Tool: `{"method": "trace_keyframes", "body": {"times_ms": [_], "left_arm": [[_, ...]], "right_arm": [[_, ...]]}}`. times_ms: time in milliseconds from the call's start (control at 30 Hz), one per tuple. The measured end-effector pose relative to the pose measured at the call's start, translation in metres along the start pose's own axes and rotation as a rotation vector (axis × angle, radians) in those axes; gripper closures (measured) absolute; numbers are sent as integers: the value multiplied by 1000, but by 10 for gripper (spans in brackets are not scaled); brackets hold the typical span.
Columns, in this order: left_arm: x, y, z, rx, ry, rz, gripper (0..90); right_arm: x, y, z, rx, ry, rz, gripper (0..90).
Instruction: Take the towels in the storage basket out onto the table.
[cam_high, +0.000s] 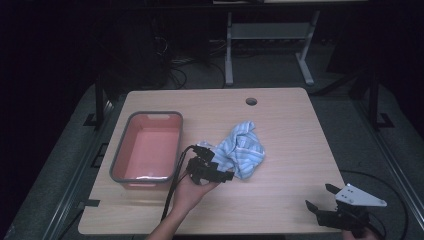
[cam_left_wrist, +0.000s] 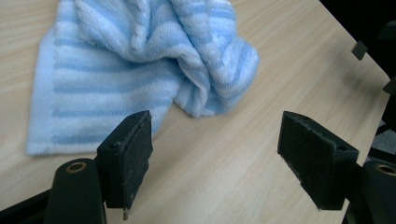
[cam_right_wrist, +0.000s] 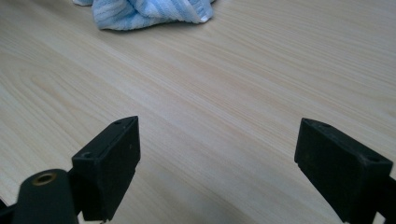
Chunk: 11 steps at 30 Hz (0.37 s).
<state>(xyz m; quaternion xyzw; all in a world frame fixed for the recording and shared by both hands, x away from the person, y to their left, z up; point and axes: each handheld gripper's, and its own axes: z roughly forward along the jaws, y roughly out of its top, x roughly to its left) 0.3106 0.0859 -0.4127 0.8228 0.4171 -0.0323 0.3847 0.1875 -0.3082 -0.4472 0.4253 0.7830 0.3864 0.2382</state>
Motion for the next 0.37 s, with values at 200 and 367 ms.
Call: {"method": "trace_keyframes", "body": {"times_ms": [200, 367], "left_arm": [[-5, -18, -8, -20, -5, 12, 249], [-11, -46, -16, -84, 13, 28, 246]], "right_arm": [[1, 0, 0, -1, -3, -1, 136], [2, -1, -1, -1, -2, -1, 137]]}}
